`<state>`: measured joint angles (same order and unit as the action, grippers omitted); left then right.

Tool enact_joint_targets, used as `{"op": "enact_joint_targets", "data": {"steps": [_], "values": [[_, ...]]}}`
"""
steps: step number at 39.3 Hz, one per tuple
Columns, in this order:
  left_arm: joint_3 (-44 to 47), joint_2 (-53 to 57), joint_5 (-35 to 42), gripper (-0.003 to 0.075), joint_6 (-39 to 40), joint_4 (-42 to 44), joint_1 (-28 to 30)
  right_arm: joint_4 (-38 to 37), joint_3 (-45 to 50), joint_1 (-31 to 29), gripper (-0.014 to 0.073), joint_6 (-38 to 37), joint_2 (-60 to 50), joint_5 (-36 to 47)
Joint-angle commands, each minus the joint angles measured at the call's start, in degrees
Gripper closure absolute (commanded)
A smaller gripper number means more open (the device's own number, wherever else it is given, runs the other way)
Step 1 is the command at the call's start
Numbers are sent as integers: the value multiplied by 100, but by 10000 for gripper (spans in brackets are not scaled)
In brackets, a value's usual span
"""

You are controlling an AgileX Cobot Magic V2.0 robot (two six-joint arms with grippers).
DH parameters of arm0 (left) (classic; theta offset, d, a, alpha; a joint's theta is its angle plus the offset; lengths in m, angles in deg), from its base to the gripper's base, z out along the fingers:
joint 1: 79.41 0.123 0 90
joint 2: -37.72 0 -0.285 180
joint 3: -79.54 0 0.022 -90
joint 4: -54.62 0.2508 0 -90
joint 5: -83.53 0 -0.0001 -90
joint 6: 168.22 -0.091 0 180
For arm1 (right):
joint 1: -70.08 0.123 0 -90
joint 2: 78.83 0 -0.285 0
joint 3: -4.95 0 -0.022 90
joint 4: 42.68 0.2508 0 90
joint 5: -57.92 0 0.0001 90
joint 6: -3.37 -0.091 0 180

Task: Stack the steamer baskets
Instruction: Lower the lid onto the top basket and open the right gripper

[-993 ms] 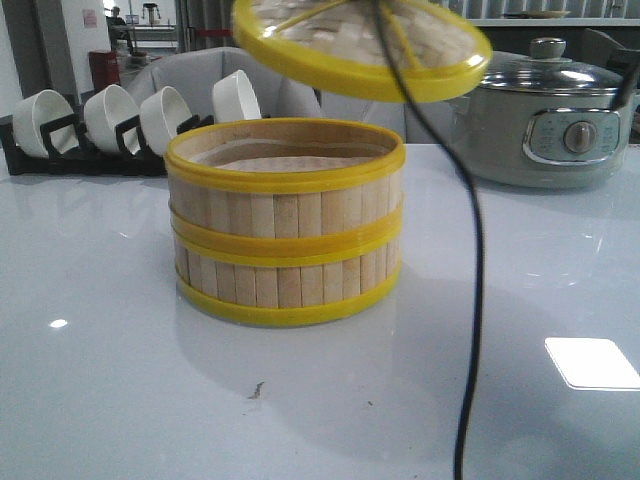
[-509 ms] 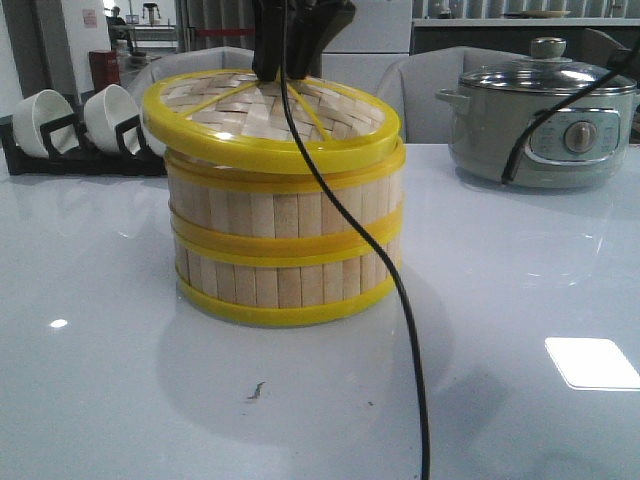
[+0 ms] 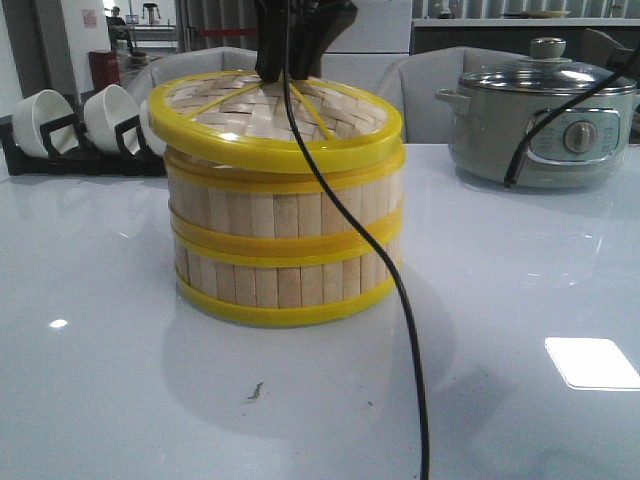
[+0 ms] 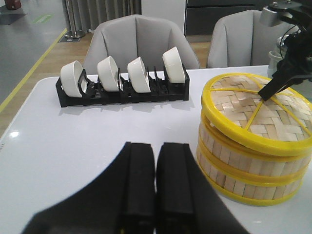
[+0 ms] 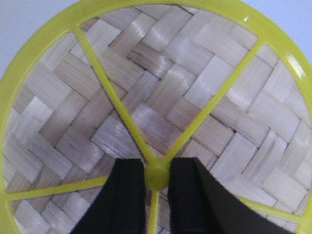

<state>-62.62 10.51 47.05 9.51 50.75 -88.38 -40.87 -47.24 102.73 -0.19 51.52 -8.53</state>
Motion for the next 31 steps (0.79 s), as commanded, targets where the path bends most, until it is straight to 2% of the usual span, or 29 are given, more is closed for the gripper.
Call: {"op": "enact_joint_targets", "data": {"steps": [1,31], "values": [[-148,-38,508,632,41,-12,19,-63,-211,-20,538,69,-364,379],[-148,-38,508,632,41,-12,19,-63,-211,-32,538,64,-206,405]]}}
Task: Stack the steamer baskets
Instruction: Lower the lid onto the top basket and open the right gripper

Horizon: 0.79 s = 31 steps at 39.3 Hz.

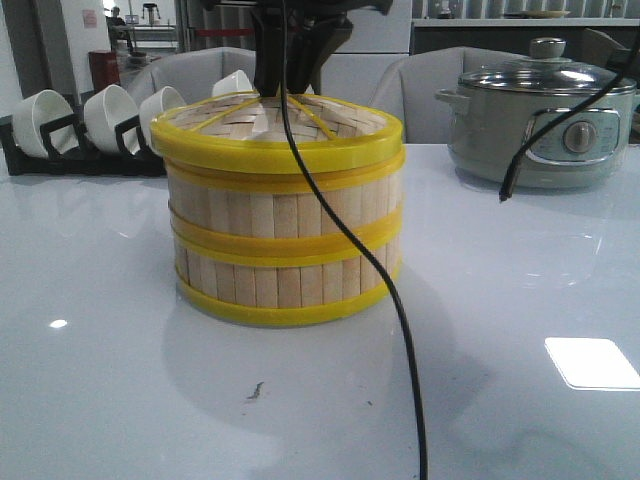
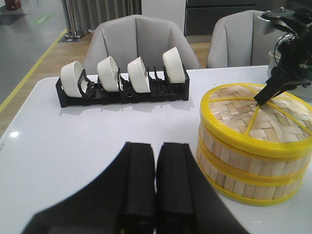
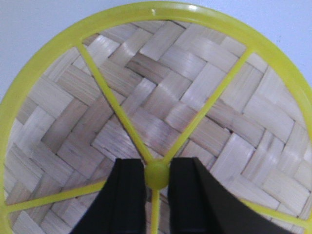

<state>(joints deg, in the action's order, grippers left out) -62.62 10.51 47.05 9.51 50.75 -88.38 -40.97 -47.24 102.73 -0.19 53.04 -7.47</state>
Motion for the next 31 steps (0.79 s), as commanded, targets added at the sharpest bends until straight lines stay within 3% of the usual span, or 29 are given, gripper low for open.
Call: {"op": "enact_joint_targets", "data": {"steps": [1,31], "values": [[-148,-38,508,632,41,-12,19,-53,-211,-31,538,64,-358,308],[-148,-38,508,632,41,-12,19,-53,-211,-84,538,64,-286,319]]}}
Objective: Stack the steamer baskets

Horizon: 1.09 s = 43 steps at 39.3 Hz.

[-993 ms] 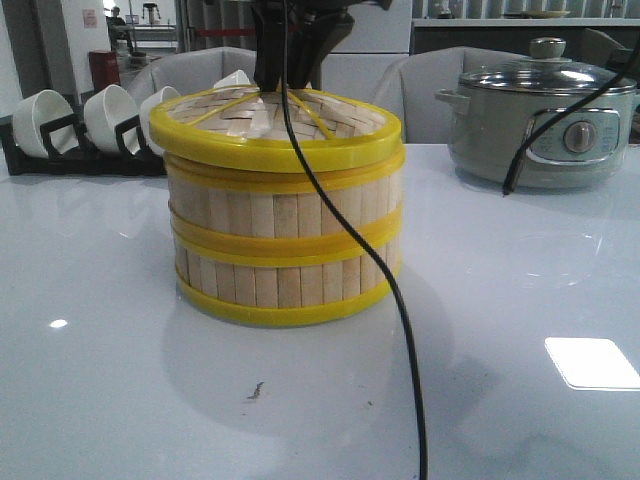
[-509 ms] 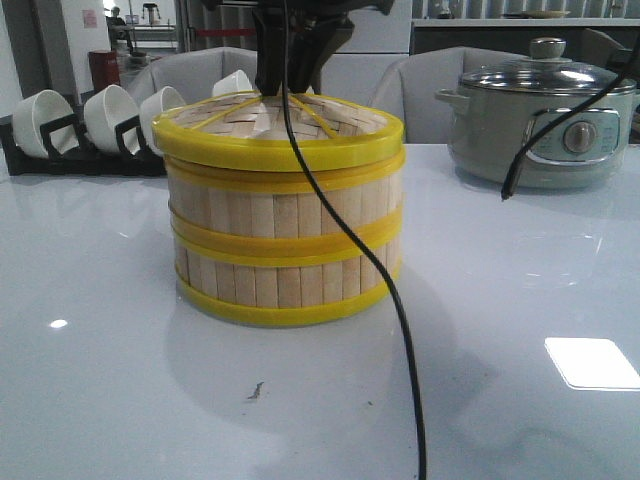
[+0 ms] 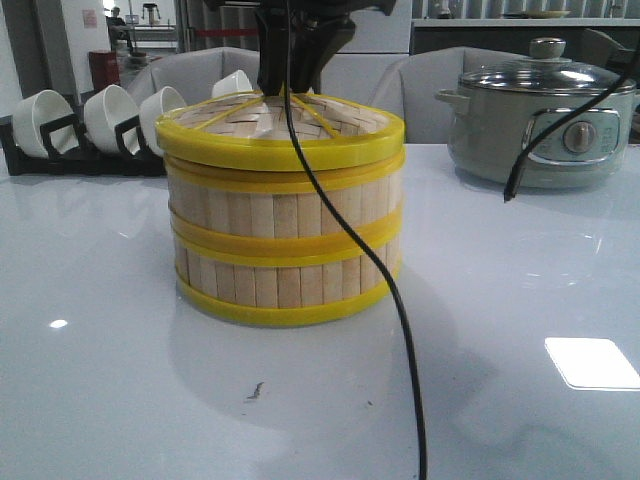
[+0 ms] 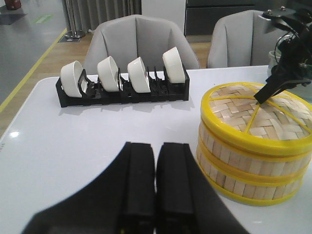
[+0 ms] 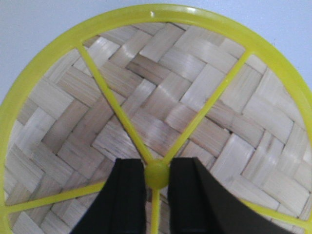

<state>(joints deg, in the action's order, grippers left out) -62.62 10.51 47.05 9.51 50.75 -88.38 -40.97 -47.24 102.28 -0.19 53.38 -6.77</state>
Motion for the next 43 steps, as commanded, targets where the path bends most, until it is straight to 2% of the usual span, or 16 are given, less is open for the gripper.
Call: {"op": "enact_joint_targets", "data": {"steps": [1,18,21,30,43], "values": [[-148,-38,508,632,41,-12,19,-53,-211,-39,538,64,-304,230],[-148,-38,508,632,41,-12,19,-53,-200,-39,531,64,-253,242],[-148,-38,508,632,41,-12,19,-53,-200,-39,484,64,-253,256],[-148,-38,508,632,41,-12,19,-53,-200,-39,124,64,-327,367],[-148,-38,508,632,41,-12,19,-60,-200,-39,109,64,-663,656]]}}
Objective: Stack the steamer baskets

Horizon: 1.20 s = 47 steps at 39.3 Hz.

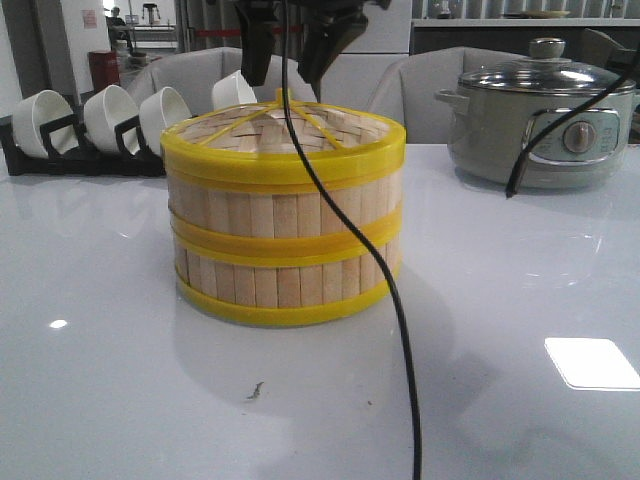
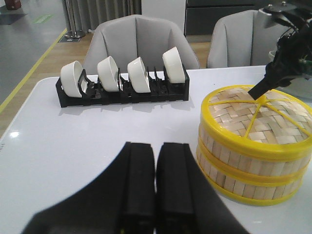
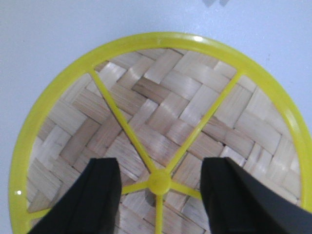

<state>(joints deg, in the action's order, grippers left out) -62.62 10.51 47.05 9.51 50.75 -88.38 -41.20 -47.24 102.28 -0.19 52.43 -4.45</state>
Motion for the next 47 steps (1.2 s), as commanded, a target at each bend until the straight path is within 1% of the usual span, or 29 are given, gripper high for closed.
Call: {"op": "enact_joint_targets", "data": {"steps": [1,7,13,17,20,26,37,42,47], "values": [[-148,-38,508,632,41,-12,19,-36,-200,-39,111,64,-601,451],[-148,-38,508,632,41,-12,19,-80,-200,-54,160,64,-837,627],[-148,-38,508,632,41,-12,19,-80,-121,-298,194,64,-1158,607],[-148,-38,508,632,41,-12,19,-80,257,-588,201,64,-1591,724],[-148,-38,508,632,41,-12,19,-80,734,-832,201,64,-2001,912],[-148,-38,508,632,41,-12,19,-80,2339,-1483,201,64,-3177,1681],[-148,-38,508,632,41,-12,19,-80,5461,-2642,201,64,-5430,3733],[-148,-38,508,632,41,-12,19,-80,6592,-3040,201,64,-6350,4171],[-148,-38,508,632,41,-12,19,-80,7510,-3181,201,64,-7135,4403]]}}
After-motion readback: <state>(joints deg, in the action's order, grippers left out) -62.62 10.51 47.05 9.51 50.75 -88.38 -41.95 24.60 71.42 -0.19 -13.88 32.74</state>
